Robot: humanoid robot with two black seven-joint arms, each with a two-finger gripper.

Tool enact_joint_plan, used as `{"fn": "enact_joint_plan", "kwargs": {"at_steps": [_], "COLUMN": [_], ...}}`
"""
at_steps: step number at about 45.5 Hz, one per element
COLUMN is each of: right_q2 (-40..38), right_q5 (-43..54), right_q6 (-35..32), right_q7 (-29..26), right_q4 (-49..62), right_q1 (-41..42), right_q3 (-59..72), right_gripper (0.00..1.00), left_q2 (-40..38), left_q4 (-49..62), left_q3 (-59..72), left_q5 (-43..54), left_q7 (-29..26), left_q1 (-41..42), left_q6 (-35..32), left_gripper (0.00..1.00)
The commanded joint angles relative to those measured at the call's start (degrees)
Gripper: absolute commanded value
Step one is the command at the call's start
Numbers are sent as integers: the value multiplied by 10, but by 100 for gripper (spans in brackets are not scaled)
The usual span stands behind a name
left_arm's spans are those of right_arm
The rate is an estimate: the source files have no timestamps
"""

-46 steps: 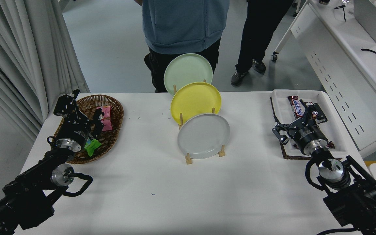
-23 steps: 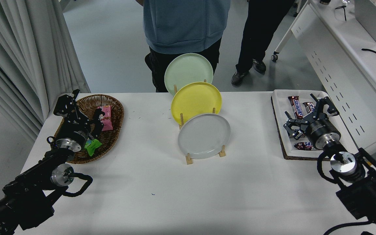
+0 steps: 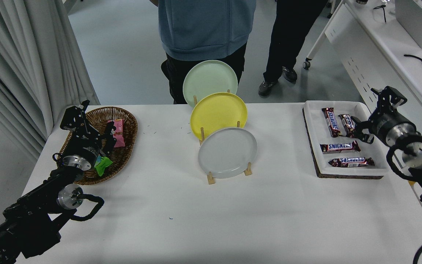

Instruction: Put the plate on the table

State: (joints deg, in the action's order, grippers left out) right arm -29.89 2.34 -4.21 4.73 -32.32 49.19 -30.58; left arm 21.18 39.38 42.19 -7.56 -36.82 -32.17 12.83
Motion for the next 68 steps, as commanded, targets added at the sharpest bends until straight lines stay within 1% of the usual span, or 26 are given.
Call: {"fn": "enact_joint_plan", "kwargs": {"at_steps": [1,6,10,16,22,25,28,31,43,47,57,63,68], "right_q2": [-37,-44,-57,-63,-67,-83,-104,-108,-119,-119,-115,-107,-95], "right_q5": [-2,-5,-5,-5,1,1,1,1,1,-1,-5,-8,-53], "right_q6": [-3,-28,-73,-184,-301,-352,-390,-404,-408,-393,-288,-242,-171], "right_q7": [-1,-1,-2,-2,-2,-2,-2,-1,-1,-2,-2,-2,-16], "right_q4": [-5,-5,-5,-16,-42,-70,-102,-122,-192,-194,-237,-272,-302], "right_q1": [63,97,103,115,174,201,228,248,267,279,288,289,296], "right_q3": [162,183,190,239,340,385,426,448,467,478,483,489,490], "right_gripper": [99,99,99,99,99,99,99,99,99,99,99,99,99], "left_q2": [0,0,0,0,0,0,0,0,0,0,0,0,0], "left_q4": [0,0,0,0,0,0,0,0,0,0,0,0,0], "left_q3": [0,0,0,0,0,0,0,0,0,0,0,0,0], "left_q5": [0,0,0,0,0,0,0,0,0,0,0,0,0], "left_q7": [0,0,0,0,0,0,0,0,0,0,1,0,0], "left_q1": [0,0,0,0,0,0,0,0,0,0,0,0,0], "left_q6": [0,0,0,0,0,0,0,0,0,0,0,0,0], "left_gripper": [100,100,100,100,100,100,100,100,100,100,100,100,100]}}
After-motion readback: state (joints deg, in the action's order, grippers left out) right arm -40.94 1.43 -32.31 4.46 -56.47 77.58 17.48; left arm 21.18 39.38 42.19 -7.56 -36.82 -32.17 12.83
